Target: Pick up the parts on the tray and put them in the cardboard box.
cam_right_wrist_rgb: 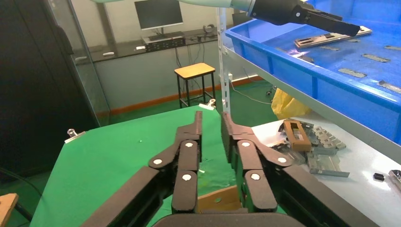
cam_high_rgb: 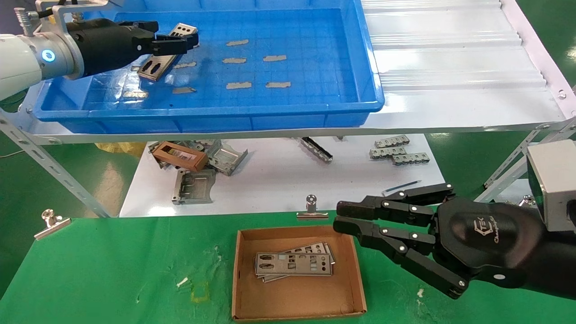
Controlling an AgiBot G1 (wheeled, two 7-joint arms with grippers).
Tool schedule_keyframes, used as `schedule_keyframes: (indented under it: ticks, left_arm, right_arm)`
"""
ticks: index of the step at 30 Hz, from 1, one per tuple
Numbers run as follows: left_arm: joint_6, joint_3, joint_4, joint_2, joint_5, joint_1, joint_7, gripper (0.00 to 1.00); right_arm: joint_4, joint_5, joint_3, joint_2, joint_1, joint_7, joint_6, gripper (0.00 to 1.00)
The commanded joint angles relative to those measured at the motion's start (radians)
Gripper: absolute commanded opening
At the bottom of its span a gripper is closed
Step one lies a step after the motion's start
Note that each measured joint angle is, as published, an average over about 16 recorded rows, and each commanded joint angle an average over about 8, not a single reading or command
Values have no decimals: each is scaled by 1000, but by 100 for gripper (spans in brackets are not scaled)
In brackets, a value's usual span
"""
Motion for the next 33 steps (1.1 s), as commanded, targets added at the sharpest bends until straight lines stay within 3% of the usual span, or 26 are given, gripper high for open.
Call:
schedule_keyframes:
  ticks: [1, 33]
  left_arm:
    - [-3, -3, 7, 2, -5, -1, 3, 2]
    - [-81, -1, 35, 21, 0, -7, 70, 0]
  right_arm:
    - [0, 0, 0, 0, 0, 0, 0, 100]
    - [0, 0, 0, 0, 0, 0, 0, 100]
